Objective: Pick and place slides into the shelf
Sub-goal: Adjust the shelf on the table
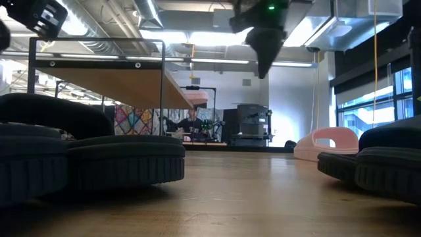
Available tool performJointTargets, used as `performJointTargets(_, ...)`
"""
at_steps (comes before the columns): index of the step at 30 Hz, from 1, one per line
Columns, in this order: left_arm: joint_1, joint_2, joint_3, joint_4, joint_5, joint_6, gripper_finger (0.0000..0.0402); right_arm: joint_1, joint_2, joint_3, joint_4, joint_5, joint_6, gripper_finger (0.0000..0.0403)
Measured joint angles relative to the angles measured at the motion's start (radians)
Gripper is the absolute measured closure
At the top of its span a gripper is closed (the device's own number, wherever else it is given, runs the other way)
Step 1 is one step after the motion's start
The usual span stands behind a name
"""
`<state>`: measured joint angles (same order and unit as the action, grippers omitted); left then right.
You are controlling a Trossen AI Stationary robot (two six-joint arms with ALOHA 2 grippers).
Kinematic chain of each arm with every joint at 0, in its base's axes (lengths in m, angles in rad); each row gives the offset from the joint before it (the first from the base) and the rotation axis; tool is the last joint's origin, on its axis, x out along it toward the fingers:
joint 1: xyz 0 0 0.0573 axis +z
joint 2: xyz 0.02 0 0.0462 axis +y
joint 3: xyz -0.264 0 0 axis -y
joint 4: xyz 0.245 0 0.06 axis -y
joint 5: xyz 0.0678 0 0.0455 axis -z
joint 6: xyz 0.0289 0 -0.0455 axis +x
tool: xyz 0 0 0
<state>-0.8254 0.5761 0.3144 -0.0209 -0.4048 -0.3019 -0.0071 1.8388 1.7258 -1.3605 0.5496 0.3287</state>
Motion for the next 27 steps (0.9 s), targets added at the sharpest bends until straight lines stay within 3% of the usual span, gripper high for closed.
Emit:
performJointTargets(5,-0.086,0.038,0.016,0.028,-0.055,0.015,0.0185,0.074,-0.165,-0.201,0.162,-0.001,0.055,0.0177)
performJointTargets(11,-0.118,0.04,0.083,0.033,-0.096,0.008,0.0185,0.14,-0.267,-0.342,0.31,-0.001,0.093,0.0177)
performJointTargets(17,-0.115,0.106,0.089,0.075,-0.136,-0.069,0.0185,0.201,-0.277,-0.422,0.334,-0.028,0.134,0.0177)
performJointTargets(22,-0.117,0.213,0.092,0.188,-0.101,-0.088,0.0185,0.229,-0.277,-0.501,0.351,-0.028,0.147,0.0177)
performJointTargets(27,-0.116,0.299,0.116,0.192,-0.103,-0.111,0.0185,0.234,-0.276,-0.591,0.393,-0.028,0.196,0.0177)
